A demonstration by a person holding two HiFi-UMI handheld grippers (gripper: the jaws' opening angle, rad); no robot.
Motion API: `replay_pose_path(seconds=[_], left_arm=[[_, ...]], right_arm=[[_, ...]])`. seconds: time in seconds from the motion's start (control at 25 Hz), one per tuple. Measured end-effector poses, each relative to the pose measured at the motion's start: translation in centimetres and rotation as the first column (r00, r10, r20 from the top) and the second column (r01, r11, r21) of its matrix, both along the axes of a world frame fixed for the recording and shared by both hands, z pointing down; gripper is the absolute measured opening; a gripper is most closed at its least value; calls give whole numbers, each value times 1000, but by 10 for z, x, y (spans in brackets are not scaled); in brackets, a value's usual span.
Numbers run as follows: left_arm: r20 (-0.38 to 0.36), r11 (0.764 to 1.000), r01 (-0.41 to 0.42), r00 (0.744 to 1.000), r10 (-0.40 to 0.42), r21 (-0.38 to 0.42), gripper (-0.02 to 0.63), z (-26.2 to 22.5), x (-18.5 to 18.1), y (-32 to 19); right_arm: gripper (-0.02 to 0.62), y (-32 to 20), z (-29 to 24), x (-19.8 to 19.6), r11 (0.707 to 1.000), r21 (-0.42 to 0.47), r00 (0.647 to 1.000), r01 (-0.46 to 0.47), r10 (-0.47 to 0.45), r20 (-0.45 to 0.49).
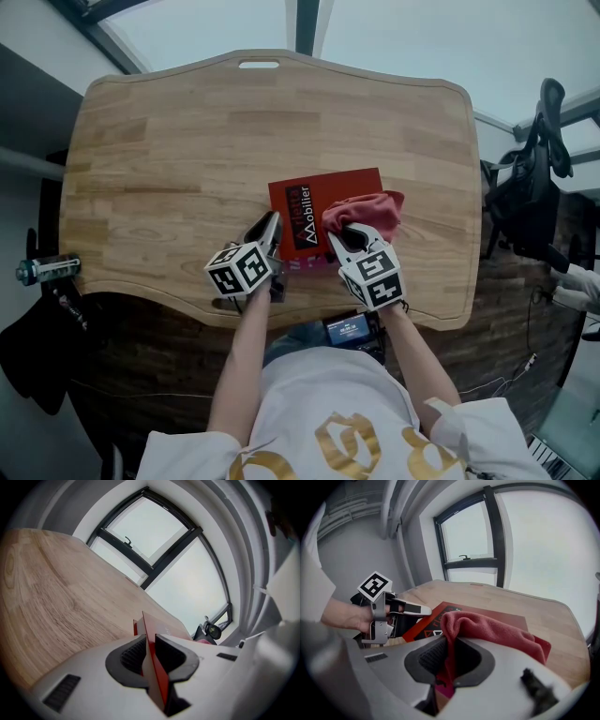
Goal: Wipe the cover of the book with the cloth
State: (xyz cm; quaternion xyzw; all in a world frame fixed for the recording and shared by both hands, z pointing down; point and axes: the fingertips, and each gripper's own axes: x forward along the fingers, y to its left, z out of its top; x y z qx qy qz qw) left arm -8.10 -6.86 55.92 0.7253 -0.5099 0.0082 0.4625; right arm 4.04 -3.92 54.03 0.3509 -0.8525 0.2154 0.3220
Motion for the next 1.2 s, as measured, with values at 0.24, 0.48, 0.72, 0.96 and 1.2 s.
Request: replay_pose_path(seconds=[0.24,0.48,0.72,0.96,1.2], left_arm=[[-6,1000,2,1000,-2,1,67,1,1,0],[-7,1000,-1,1000,1,5,67,0,1,1],[-11,1000,2,1000,-2,6,67,0,1,0],[-16,1000,2,1000,-2,5,67,0,1,1],[-18,1000,0,1000,0,4,67,0,1,1]], right_arm=[[55,3,1,-15,999,-5,999,39,-39,10],[55,6,0,-31,995,-6,995,96,-96,18],[55,13,-2,-51,987,-8,987,158,-157,26],[55,20,0,-66,977,-9,977,211,-211,21],[55,16,-1,-74,969,-27,969,247,-246,29]])
